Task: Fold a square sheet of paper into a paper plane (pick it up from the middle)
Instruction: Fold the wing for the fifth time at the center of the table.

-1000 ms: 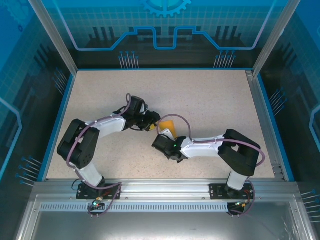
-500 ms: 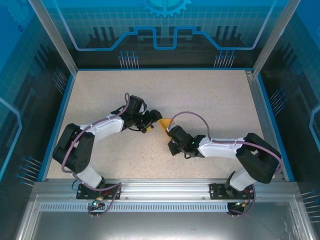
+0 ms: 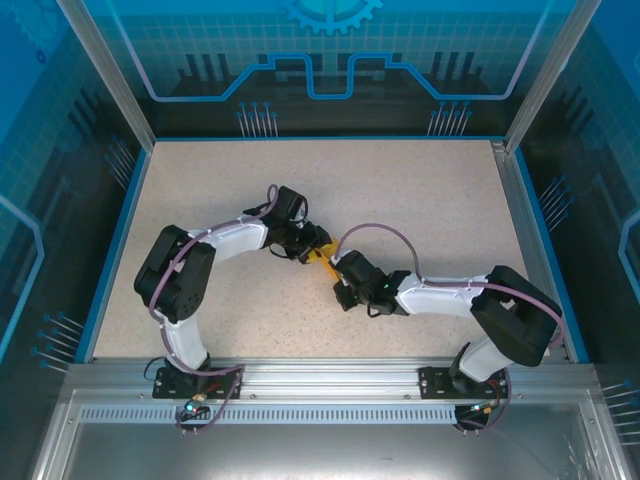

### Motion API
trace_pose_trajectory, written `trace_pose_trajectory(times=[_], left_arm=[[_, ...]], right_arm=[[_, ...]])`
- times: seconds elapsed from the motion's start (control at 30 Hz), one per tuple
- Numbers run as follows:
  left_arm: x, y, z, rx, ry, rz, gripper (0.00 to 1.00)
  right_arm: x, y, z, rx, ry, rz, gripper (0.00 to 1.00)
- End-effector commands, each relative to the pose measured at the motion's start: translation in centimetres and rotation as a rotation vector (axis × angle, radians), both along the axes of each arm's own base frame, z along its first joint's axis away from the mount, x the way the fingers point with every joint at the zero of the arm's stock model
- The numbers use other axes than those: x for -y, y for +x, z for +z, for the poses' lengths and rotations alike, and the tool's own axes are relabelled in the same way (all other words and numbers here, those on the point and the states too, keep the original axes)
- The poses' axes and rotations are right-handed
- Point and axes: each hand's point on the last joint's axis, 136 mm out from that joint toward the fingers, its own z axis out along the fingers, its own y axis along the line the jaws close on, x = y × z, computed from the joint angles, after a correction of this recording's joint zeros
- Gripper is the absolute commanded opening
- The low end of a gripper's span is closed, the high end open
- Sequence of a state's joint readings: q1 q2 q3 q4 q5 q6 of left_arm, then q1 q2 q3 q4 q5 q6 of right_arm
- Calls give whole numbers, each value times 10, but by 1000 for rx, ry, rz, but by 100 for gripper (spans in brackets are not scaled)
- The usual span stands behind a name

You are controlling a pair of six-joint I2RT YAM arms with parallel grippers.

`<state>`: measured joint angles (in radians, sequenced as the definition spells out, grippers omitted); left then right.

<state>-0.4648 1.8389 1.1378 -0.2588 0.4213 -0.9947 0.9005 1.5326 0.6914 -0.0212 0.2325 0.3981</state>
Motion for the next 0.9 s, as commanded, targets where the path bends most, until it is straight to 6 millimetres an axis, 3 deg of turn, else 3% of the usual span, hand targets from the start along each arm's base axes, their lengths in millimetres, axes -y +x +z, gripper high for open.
trace_pose_trajectory(times=[0.0,0.1,0.3,0.87], left_arm=[[2,-7,-2,-62,10,-22,29],[1,-8,-4,-75,20,-30,17],[2,-9,-7,-90,22,-33,3],[3,-10,-9,-97,12,-38,0]], right_arm=[[8,2,-3,10,-25,-11,14],[10,2,-4,10,-37,-20,17],[11,3,-3,19,-46,-19,21],[11,6,-6,30,-84,-2,21]])
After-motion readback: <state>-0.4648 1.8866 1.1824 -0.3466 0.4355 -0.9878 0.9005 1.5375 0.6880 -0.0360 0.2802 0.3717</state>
